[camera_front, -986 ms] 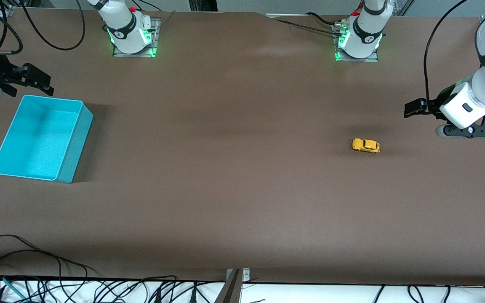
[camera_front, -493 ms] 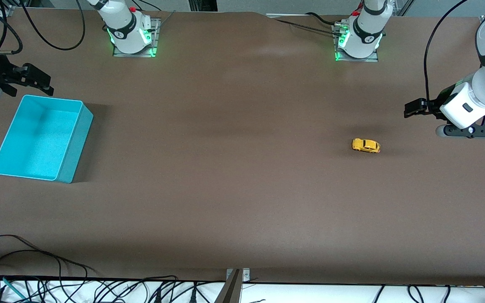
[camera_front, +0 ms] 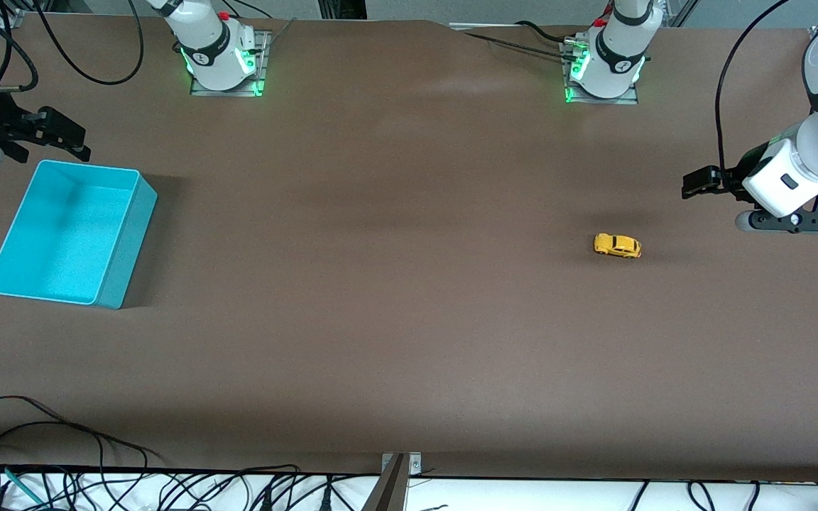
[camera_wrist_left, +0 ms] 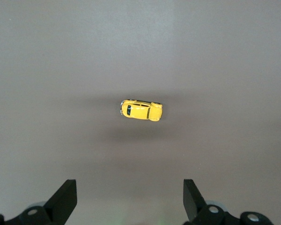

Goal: Wind up and store yellow beetle car

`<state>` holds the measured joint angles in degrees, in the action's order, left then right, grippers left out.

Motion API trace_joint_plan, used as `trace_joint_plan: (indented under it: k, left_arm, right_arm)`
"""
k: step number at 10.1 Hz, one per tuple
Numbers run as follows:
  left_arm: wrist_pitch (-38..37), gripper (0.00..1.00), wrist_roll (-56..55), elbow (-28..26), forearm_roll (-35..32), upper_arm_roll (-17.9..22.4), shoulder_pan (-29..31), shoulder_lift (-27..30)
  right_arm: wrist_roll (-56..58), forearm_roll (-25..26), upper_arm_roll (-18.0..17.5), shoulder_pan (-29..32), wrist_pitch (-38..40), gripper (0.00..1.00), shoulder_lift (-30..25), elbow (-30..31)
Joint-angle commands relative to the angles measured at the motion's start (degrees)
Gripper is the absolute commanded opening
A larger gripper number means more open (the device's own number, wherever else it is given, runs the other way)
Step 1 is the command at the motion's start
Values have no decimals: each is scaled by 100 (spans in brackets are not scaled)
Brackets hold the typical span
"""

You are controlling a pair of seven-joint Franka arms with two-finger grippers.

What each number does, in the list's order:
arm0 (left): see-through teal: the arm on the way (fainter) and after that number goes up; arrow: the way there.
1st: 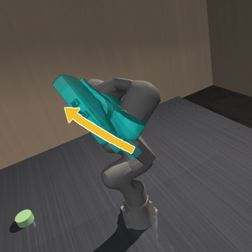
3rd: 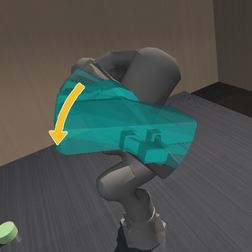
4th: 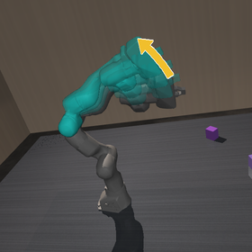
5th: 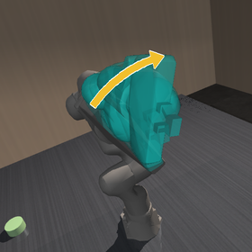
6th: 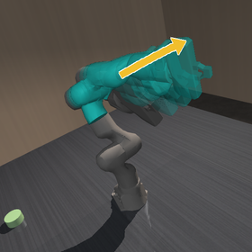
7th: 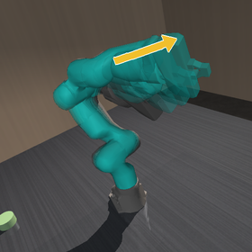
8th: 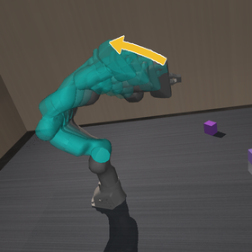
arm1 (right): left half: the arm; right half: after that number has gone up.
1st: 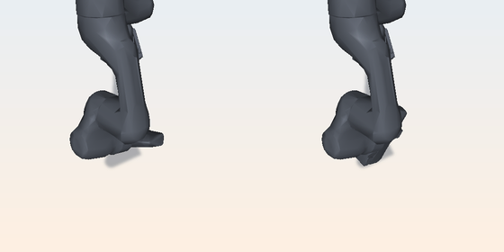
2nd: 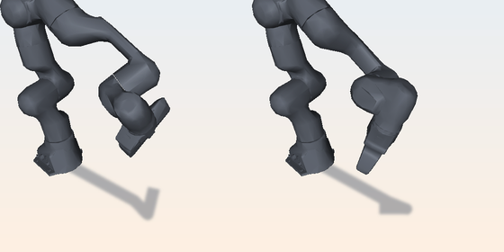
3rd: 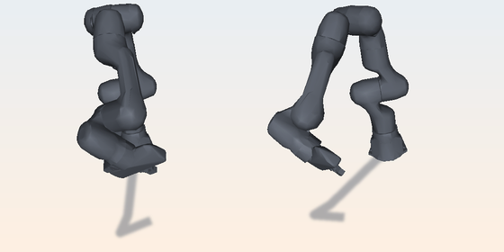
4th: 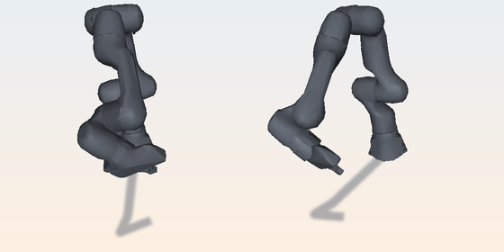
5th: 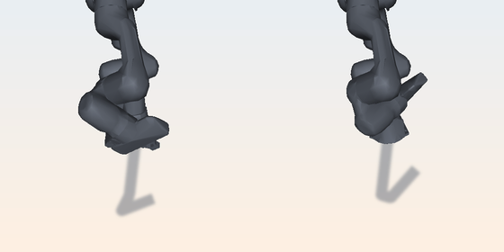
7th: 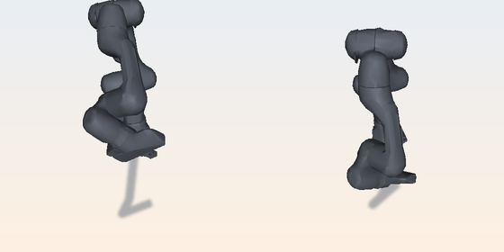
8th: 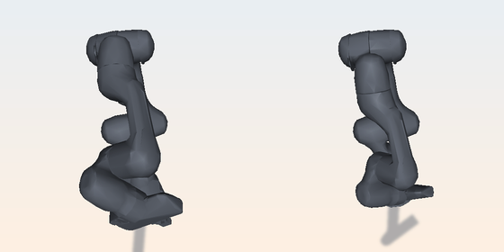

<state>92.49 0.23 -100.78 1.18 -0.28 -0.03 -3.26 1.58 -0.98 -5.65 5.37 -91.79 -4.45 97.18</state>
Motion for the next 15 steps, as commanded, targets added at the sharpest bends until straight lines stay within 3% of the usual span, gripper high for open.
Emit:
trace_joint_plan:
  k: [1, 15]
  left_arm:
    - [23, 100, 100, -29, -57, -25, 38, 27]
    - [23, 100, -13, -29, -48, -25, 47, 19]
  right_arm:
    - [35, -96, -15, 34, 83, 100, 49, -155]
    - [35, -96, -15, 34, 82, 100, 49, -155]
